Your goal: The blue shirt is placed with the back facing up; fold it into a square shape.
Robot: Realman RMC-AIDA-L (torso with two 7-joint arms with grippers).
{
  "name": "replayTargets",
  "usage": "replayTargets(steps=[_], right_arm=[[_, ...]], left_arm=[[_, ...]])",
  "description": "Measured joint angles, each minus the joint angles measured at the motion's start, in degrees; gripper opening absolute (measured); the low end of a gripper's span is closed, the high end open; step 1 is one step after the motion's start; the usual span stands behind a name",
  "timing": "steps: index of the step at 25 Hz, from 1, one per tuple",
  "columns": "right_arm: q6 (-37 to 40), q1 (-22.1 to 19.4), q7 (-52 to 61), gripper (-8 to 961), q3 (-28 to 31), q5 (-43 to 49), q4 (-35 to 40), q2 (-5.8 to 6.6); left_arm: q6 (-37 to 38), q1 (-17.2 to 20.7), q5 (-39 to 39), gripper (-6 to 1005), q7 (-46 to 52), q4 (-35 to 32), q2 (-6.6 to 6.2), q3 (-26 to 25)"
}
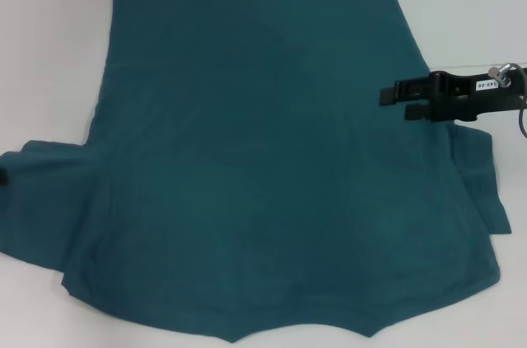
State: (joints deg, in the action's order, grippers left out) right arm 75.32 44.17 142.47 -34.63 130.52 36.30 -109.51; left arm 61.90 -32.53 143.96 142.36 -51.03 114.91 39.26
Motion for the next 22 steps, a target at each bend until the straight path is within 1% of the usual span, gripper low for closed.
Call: replayTargets(steps=[3, 6, 12, 17, 21, 22], right_arm=[[0.0, 0.0, 0.0, 713, 0.0, 0.0, 0.0, 0.05], [0.0, -0.1, 0.0, 713, -0.1, 0.0, 0.0, 0.06], [0.0, -0.2, 0.1, 713, -0.4, 0.0, 0.0, 0.09], [0.0, -0.1, 0.0, 714, -0.5, 0.1, 0.0, -0.08], [0.0, -0.1, -0.1, 714, -0.5, 0.1, 0.0, -0.16], [0.0, -0.1, -0.1, 714, -0.5, 0.1, 0.0, -0.17]], left_arm=[[-0.1, -0.2, 0.0, 3, 0.6, -0.3, -0.1, 0.0], [1.8, -0.9, 0.1, 3, 1.3, -0.5, -0.24, 0.3], [9.4, -3.7, -0.1, 4, 5.1, -0.9, -0.21, 0.5], [16.4, -7.1, -0.3, 5, 10.6, -1.4, -0.41, 0.2], [18.7, -10.2, -0.4, 5, 12.7, -1.1, 0.17, 0.3], [18.7, -11.4, -0.3, 5, 12.9, -0.6, 0.66, 0.5]])
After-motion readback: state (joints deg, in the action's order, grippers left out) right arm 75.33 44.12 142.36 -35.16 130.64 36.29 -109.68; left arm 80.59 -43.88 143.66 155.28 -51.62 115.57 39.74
